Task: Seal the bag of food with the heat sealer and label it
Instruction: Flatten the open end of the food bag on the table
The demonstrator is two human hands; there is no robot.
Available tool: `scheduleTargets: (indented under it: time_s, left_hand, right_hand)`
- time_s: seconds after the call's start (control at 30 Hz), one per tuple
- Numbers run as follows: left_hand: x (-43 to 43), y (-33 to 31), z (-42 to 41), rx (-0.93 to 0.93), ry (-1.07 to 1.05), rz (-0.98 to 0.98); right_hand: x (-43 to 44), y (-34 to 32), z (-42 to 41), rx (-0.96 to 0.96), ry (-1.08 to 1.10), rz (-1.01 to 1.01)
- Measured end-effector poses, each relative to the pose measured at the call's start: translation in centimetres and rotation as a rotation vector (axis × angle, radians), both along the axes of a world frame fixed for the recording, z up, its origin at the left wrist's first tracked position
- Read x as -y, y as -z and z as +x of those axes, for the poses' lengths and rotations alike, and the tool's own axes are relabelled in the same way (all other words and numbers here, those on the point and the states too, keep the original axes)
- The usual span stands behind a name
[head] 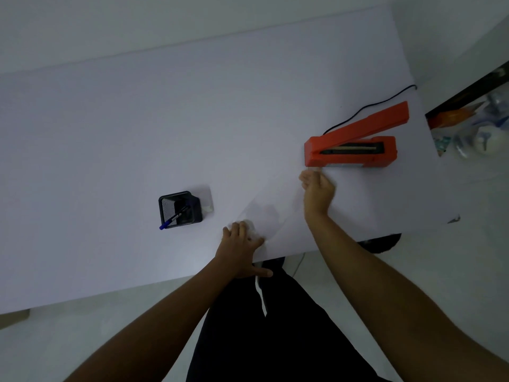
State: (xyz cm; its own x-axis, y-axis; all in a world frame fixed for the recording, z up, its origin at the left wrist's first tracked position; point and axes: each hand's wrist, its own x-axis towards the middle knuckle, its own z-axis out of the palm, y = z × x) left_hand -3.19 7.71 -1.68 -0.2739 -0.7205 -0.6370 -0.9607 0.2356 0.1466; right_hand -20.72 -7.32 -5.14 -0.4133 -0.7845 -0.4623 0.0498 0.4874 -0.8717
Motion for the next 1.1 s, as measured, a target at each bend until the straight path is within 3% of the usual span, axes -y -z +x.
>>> scheduleTargets:
  time_s: [0.17, 0.33, 0.5, 0.73, 0.83, 0.93, 1.0, 1.1]
  left_hand:
    - [0.3, 0.1, -0.1, 0.008, 0.025, 0.026]
    - [0.7, 0.1, -0.3, 0.009, 0.030, 0.069]
    - [0.9, -0.4, 0.0, 0.010, 0.051, 0.110]
    - [1.5, -0.6, -0.3, -0.018, 0.020, 0.135]
    - [2.5, -1.0, 0.0, -0.102, -0.111, 0.199]
    - [4.8, -1.1, 0.8, -0.335, -0.453, 0.262]
    - [6.2, -1.8, 1.4, -0.488, -0.688, 0.138]
    - [8.6, -3.0, 1.4, -0.651, -0.846, -0.054]
  right_hand:
    - [-5.9, 0.9, -1.8, -0.109, 0.062, 0.220]
    - [-6.2, -1.1, 1.4, 0.158, 0.022, 0.362]
    - [-5.0, -1.7, 3.0, 0.109, -0.131, 0.460]
    - [-5.3, -3.1, 3.0, 0.171, -0.122, 0.337]
    - [-5.8, -4.2, 3.1, 0.223, -0.144, 0.310]
    - [-5.5, -5.4, 2.7, 0.193, -0.178, 0.304]
    - [-5.1, -6.2, 2.1, 0.168, -0.205, 0.288]
    - [-4.1, -7.8, 0.8, 0.132, -0.256, 0.269]
